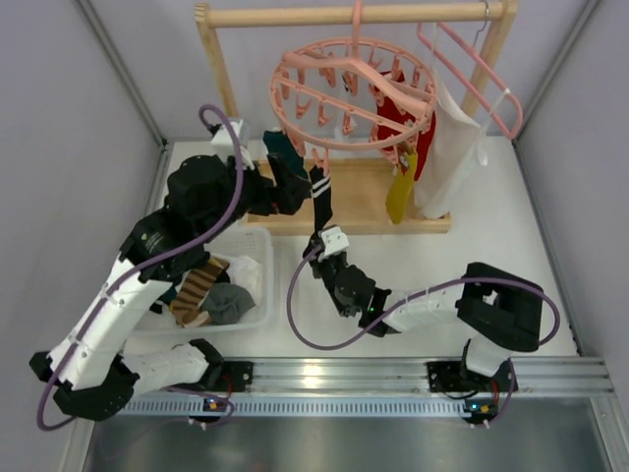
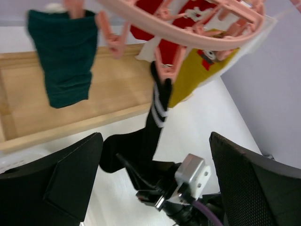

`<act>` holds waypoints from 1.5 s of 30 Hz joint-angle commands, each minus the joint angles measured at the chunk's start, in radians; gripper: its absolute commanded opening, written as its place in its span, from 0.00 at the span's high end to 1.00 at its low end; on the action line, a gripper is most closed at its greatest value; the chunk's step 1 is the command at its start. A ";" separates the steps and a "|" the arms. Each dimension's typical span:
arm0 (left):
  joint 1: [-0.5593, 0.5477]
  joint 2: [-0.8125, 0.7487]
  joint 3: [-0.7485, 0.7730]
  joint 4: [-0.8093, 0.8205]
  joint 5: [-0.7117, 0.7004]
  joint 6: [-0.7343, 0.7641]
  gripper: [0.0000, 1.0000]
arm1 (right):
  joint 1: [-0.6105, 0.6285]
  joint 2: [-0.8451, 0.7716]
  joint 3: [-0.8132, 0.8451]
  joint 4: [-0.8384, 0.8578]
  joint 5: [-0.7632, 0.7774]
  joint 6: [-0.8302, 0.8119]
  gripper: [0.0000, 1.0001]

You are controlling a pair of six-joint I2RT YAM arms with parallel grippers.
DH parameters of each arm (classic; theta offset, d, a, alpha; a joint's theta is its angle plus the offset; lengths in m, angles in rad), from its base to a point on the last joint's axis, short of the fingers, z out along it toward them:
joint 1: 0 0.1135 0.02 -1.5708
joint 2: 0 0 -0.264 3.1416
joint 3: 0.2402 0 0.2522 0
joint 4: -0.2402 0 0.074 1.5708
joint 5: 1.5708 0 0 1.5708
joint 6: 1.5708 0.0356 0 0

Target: Remove the socks clipped to the hanger

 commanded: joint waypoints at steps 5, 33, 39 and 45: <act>-0.157 0.213 0.215 0.031 -0.195 0.098 0.03 | 0.053 -0.089 -0.038 0.006 0.023 0.042 1.00; -0.197 0.440 0.362 0.085 -0.278 0.143 0.39 | 0.091 -0.113 -0.028 -0.048 -0.015 0.024 1.00; -0.197 0.471 0.384 0.086 -0.304 0.149 0.39 | 0.093 -0.115 -0.023 -0.055 -0.015 0.019 1.00; -0.197 0.487 0.390 0.105 -0.304 0.154 0.58 | 0.099 -0.106 -0.016 -0.065 -0.015 0.018 1.00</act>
